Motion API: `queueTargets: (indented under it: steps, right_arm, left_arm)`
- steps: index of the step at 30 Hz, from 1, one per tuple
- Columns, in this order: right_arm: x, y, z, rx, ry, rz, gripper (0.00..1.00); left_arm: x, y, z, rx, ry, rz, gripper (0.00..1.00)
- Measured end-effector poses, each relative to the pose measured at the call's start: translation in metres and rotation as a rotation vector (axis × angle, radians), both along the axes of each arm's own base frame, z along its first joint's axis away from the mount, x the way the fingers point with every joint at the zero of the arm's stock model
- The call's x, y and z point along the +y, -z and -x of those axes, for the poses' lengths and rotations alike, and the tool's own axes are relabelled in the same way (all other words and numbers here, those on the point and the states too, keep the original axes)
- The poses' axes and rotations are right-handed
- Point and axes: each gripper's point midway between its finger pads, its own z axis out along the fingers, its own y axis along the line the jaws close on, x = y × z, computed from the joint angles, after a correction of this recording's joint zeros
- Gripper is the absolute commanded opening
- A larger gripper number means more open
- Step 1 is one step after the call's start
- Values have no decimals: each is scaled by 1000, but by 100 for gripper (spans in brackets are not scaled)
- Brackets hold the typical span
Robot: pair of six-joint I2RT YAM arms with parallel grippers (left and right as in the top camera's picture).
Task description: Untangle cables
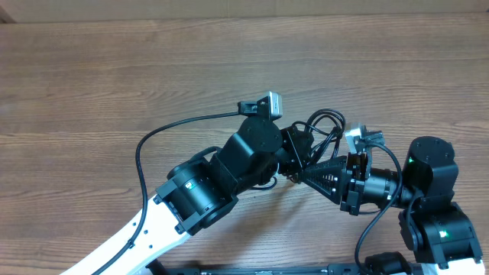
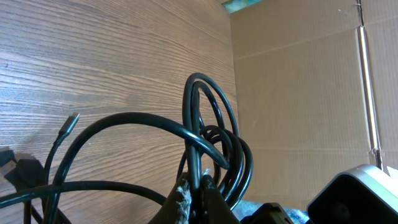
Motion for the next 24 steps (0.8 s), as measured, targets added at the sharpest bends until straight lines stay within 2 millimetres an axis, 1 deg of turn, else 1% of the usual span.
queueTargets:
  steps: [2,4,5,6,7,8,9,10,12,14,18,21,23,24]
  right_arm:
    - [0,0,-1,-1,3,2,5]
    - [0,1,-1,-1,7,3,5]
    - [-1,1,-2,-1,9,4,11]
    - [-1,1,-2,2,10,5,29]
    - [-1,2,-2,6,12,6,45]
    - [-1,2,-2,7,14,9,55]
    - [-1,4,-2,18,19,12,59]
    - [-2,6,-1,24,20,17,67]
    - [-3,10,-2,56,38,29,70]
    - [-5,15,-4,75,58,43,69]
    - [-6,18,-8,82,80,57,52]
    - [-6,20,-13,88,86,61,28]
    - [-6,24,-17,98,87,68,5]
    - [-6,26,-19,106,91,72,4]
  left_arm:
    - [0,0,0,0,0,0,4]
    - [0,0,0,0,0,0,4]
    - [0,0,0,0,-1,0,4]
    - [0,0,-1,0,-2,0,4]
    - [1,0,-1,0,-3,0,4]
    - [2,0,-2,1,-6,0,4]
    - [2,0,-3,1,-7,0,4]
    - [3,0,-5,1,-13,0,4]
    - [5,0,-7,0,-21,0,4]
    - [6,0,-7,1,-21,0,4]
    - [6,0,-7,1,-21,1,4]
    - [5,0,-6,3,-15,3,4]
    - [5,0,-6,3,-14,4,4]
    - [5,0,-6,4,-13,4,4]
